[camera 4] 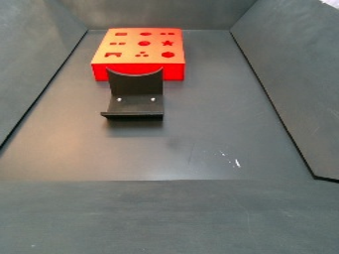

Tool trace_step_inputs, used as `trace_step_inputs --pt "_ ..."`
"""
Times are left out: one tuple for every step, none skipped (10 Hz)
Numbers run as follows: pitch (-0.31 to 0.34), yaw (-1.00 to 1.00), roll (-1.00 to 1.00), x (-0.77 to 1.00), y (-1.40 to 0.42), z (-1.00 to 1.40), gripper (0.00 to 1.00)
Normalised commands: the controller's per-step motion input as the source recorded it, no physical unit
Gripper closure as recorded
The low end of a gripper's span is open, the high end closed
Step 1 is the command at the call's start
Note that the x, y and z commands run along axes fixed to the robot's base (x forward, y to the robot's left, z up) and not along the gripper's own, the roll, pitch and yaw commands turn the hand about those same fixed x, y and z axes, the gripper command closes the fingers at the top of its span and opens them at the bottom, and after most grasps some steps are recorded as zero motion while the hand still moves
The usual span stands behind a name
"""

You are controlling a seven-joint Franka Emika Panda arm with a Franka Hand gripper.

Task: Insert the round object.

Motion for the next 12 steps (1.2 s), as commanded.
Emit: trace_step_inputs --pt "-0.353 -0.14 0.04 -0.37 0.0 -0.13 1.0" --pt "-0.21 -0.12 0.23 0.72 0.1 0.0 1.0" --pt "-0.196 -0.13 0.23 0.92 0.18 0.0 1.0" --pt "-0.219 -0.08 0.27 0.93 0.17 0.0 1.0" --pt "-0.201 0.0 0.24 0.97 0.21 0.0 1.0" --pt "-0.163 0.0 0.04 1.0 0.29 -0.14 1.0" --pt "-0.147 0.0 -0.03 0.99 0.44 -0.49 1.0" --pt "0.191 0.0 -0.04 0.97 0.27 -0.84 1.0" --pt "0.277 -0.07 -0.11 0.79 0.2 -0.6 1.0" --pt "0.274 -0.11 -0.16 0.75 0.13 -0.49 1.0" --pt "0.26 -0.12 -0.18 0.75 0.11 -0.47 1.0" --pt "0.146 -0.14 -0.12 0.61 0.0 -0.39 1.0"
